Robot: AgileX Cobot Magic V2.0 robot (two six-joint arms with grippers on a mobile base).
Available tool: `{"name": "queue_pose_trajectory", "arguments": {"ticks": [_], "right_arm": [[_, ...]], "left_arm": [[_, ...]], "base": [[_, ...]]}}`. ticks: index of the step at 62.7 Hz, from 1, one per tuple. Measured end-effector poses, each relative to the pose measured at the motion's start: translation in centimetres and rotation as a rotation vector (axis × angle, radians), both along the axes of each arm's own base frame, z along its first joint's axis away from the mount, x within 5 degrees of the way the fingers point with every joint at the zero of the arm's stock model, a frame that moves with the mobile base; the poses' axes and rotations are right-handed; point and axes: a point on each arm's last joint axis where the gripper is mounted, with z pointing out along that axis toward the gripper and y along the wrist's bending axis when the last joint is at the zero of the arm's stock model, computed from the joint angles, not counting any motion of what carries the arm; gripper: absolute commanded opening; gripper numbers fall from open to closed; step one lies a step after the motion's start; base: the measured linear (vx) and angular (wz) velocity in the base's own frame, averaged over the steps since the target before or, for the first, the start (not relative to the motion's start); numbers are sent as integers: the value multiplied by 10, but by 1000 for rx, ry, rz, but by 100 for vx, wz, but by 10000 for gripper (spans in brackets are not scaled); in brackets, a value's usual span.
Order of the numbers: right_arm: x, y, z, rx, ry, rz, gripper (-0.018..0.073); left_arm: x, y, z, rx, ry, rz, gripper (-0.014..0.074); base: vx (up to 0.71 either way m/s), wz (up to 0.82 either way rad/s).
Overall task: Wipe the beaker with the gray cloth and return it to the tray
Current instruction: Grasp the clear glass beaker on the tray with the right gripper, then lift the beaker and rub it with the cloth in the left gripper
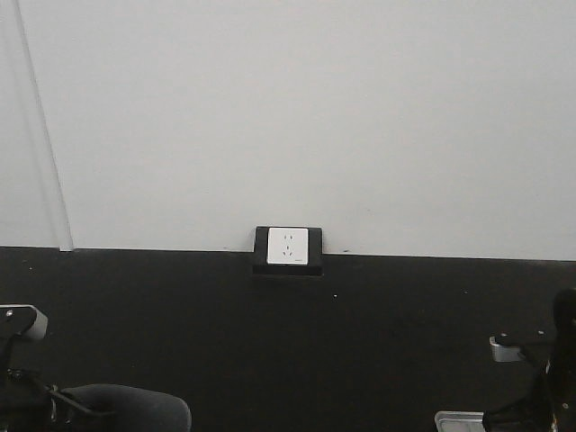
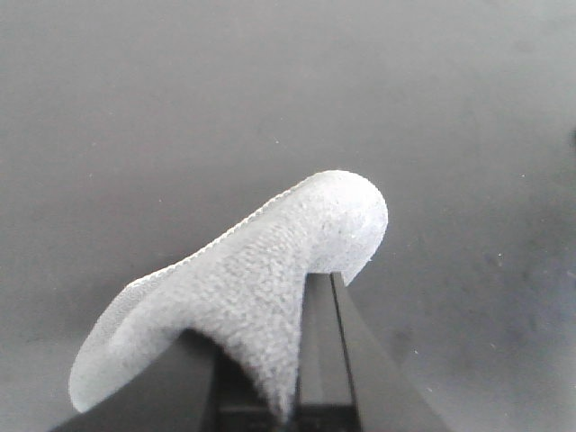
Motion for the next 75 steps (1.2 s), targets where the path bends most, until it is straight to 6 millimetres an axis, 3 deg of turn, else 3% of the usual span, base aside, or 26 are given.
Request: {"name": "queue_pose_trajectory", "arguments": {"ticks": [31,38,47,55,66,75], "right_arm": [[2,6,1,71,-14,4,-6],[2,7,2,72,-18,29,-13],[2,9,11,97,-62,36,-12],[-1,19,34,163,-147,60,-10],[-16,66,82,259,-319,203,-10],[-40,143,116,406,-481,363,-10]], "left_arm": [[2,1,1,0,-23,13,-6],[3,1,4,-1,-39,17,-4],[8,-2,23,-14,-71,-1,-4],[15,-5,54,-25,-132,-35,-4],[19,-10,100,-36,-237,-86,-2],[22,-18,123,-108,-250,-119,0]], "base": [[0,0],[0,0],[0,0],[0,0],[0,0],[0,0]]}}
